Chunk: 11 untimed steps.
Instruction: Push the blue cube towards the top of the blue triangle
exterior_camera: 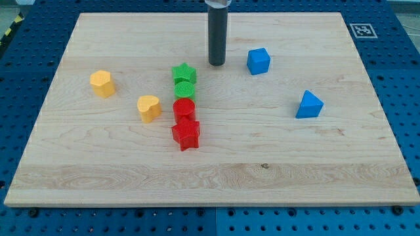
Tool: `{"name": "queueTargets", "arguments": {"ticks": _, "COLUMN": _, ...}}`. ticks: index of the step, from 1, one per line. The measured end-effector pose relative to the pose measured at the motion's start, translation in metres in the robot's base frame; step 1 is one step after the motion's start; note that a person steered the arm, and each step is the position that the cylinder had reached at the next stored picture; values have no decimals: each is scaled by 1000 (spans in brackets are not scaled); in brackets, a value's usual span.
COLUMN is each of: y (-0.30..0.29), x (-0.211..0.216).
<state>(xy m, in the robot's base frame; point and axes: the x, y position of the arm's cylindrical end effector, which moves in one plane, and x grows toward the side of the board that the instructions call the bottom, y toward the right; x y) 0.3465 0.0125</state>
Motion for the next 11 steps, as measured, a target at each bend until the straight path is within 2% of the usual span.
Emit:
{"name": "queueTargets", "arguments": {"ticks": 2, "y": 51, "x": 0}}
{"name": "queueTargets", "arguments": {"ticks": 5, "y": 90, "x": 0}}
{"name": "queueTargets", "arguments": {"ticks": 11, "y": 121, "x": -14}}
